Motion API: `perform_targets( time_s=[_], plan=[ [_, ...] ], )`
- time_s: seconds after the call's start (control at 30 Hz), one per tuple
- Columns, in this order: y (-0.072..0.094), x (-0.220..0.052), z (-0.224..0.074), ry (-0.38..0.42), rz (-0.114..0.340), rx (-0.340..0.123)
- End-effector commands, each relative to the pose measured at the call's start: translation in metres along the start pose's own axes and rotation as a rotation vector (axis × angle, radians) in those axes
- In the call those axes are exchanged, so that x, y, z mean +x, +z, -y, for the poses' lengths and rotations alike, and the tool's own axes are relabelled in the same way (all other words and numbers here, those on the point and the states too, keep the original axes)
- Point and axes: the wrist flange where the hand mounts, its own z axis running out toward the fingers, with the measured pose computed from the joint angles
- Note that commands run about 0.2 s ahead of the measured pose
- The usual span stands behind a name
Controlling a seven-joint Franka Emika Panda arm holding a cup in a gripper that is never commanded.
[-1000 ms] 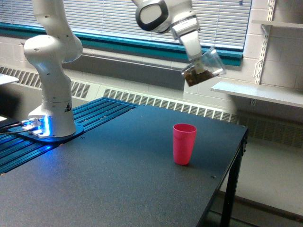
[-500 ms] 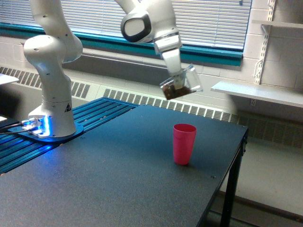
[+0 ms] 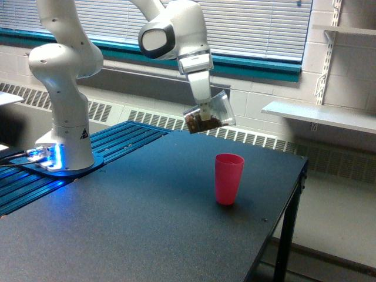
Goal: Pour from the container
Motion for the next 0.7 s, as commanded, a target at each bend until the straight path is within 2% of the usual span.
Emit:
perform_targets(
  time_s=[0.03, 0.7],
  plan=[
    [0.002, -0.004, -0.01, -0.033, 0.015, -0.024],
    [0.016, -0.018, -0.01, -0.085, 0.082, -0.102]
  ],
)
